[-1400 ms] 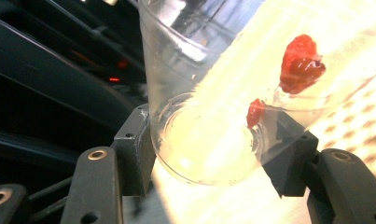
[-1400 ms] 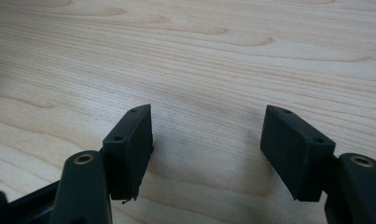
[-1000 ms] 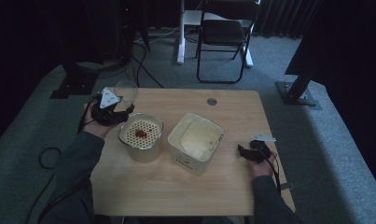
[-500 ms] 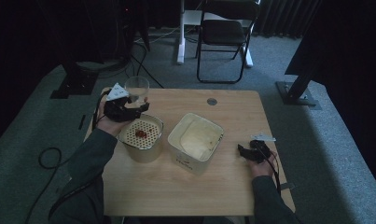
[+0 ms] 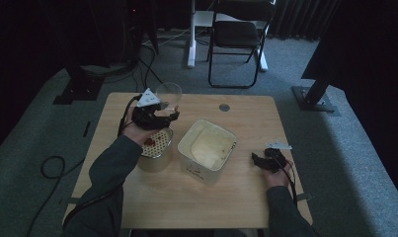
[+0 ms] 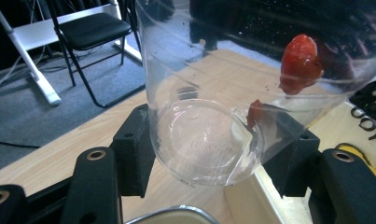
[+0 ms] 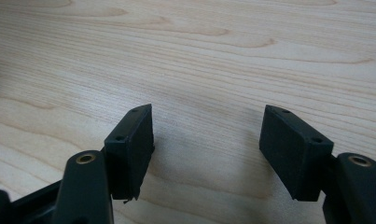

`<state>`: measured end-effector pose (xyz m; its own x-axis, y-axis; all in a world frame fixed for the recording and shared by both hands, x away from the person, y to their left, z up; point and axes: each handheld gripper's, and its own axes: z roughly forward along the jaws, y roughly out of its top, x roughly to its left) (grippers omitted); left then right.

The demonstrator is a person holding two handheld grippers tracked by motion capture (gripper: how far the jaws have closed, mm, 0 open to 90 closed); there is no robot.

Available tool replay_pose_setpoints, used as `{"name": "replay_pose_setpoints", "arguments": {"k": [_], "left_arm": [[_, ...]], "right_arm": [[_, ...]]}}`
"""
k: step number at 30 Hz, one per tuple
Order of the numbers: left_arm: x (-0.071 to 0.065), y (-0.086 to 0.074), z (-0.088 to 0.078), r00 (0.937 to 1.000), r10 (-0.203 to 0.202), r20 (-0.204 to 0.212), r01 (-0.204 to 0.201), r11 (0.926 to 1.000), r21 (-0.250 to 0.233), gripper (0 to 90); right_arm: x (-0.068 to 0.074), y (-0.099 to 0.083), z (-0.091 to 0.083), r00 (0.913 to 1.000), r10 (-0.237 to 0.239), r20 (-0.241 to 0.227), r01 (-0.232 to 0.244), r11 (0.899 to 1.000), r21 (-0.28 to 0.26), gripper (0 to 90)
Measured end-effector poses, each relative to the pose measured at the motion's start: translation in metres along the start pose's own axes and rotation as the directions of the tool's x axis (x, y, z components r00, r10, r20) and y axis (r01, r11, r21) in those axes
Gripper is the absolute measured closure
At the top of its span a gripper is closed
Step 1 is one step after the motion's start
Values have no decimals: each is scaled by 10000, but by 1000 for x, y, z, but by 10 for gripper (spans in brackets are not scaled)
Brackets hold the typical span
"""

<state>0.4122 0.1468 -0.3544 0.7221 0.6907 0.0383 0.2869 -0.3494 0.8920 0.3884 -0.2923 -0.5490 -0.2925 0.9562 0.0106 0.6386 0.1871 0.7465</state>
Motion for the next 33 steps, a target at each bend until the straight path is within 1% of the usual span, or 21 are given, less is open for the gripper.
{"name": "replay_pose_setpoints", "arguments": {"k": [3,7,9,10,13,15,18,20,22,23,24,25,26,27,28,29,31,32,33], "left_arm": [[-10,5,8,9996,122,247,-123,9999,18,409],[-23,10,19,9985,339,429,-342,9994,52,402],[-30,13,24,9974,314,656,-313,9995,-13,400],[-32,13,26,9970,316,705,-315,9995,-21,400],[-43,17,33,9941,375,1021,-375,9993,-17,397],[-50,19,38,9908,490,1258,-493,9988,-8,393],[-60,21,44,9813,634,1819,-632,9980,-68,388],[-65,22,47,9771,682,2014,-680,9977,-82,386],[-71,23,51,9708,662,2306,-668,9978,-51,386],[-74,23,52,9688,698,2378,-703,9975,-64,370],[-76,23,53,9666,679,2472,-686,9976,-59,370],[-77,23,54,9641,629,2581,-632,9980,-71,349],[-78,22,56,9619,549,2679,-539,9985,-111,246],[-78,22,56,9615,539,2695,-517,9985,-153,246],[-77,22,56,9594,504,2776,-472,9987,-182,211],[-77,22,56,9610,517,2717,-488,9987,-175,166],[-76,21,56,9602,466,2754,-441,9989,-153,162],[-75,21,55,9633,478,2641,-462,9989,-121,162],[-74,20,55,9643,465,2608,-456,9989,-95,162]], "right_arm": [[0,0,0,10000,-1,4,1,10000,1,346],[0,0,0,10000,3,2,-3,10000,1,346],[0,0,0,10000,3,5,-3,10000,1,346],[0,0,0,10000,2,5,-2,10000,1,346],[0,0,0,10000,-3,3,3,10000,12,346],[0,0,0,10000,-3,2,3,10000,10,346],[0,0,0,10000,3,10,-3,10000,14,346],[0,0,0,10000,10,18,-10,10000,17,346],[0,0,0,10000,9,19,-9,10000,16,346],[0,0,0,10000,9,19,-9,10000,17,346],[0,0,0,10000,6,19,-6,10000,17,346],[0,0,0,10000,6,20,-6,10000,18,346],[0,0,0,10000,6,18,-6,10000,14,346],[0,0,0,10000,6,18,-6,10000,14,346],[0,0,0,10000,8,18,-8,10000,16,346],[0,0,0,10000,11,19,-11,10000,14,346],[0,0,0,10000,9,18,-9,10000,15,346],[0,0,0,10000,12,20,-12,10000,15,346],[0,0,0,10000,12,20,-12,10000,15,346]]}}
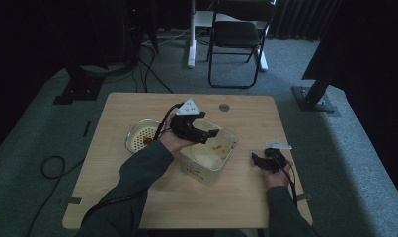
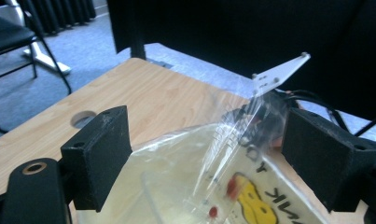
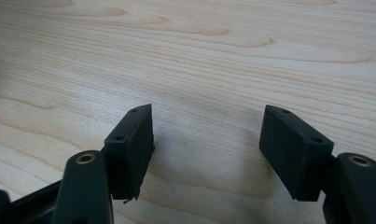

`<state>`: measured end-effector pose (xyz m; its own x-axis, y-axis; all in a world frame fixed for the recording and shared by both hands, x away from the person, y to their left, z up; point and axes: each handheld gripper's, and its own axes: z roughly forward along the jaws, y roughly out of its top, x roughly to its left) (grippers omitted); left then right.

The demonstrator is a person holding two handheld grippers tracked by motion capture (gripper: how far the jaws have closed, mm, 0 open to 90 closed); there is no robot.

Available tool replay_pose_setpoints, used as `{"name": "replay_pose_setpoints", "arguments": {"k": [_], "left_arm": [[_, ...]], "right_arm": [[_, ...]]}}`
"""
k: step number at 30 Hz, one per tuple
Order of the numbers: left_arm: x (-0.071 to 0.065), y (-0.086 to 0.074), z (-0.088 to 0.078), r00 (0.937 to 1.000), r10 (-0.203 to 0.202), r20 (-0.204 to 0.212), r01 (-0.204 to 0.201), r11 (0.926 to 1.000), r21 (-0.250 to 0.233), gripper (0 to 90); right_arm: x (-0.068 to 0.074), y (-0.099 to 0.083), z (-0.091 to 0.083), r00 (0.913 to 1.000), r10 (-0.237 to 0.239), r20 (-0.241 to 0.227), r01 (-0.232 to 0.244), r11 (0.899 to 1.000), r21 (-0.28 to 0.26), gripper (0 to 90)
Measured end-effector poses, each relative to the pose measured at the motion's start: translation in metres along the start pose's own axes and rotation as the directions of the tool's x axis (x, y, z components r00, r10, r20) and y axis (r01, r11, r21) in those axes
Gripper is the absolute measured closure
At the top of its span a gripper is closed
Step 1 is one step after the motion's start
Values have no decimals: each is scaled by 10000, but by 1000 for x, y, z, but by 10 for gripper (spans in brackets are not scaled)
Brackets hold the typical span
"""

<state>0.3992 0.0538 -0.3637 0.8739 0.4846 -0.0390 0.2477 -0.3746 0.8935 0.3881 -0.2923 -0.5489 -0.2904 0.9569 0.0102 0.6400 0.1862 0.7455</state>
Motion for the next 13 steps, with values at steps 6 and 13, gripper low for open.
{"name": "replay_pose_setpoints", "arguments": {"k": [6,13], "left_arm": [[3,-1,-6,9999,-85,-120,82,9998,-204,162],[5,1,-12,9994,-150,-308,141,9994,-305,163]], "right_arm": [[0,0,0,10000,-4,0,4,10000,2,346],[0,0,0,10000,3,0,-3,10000,2,346]]}}
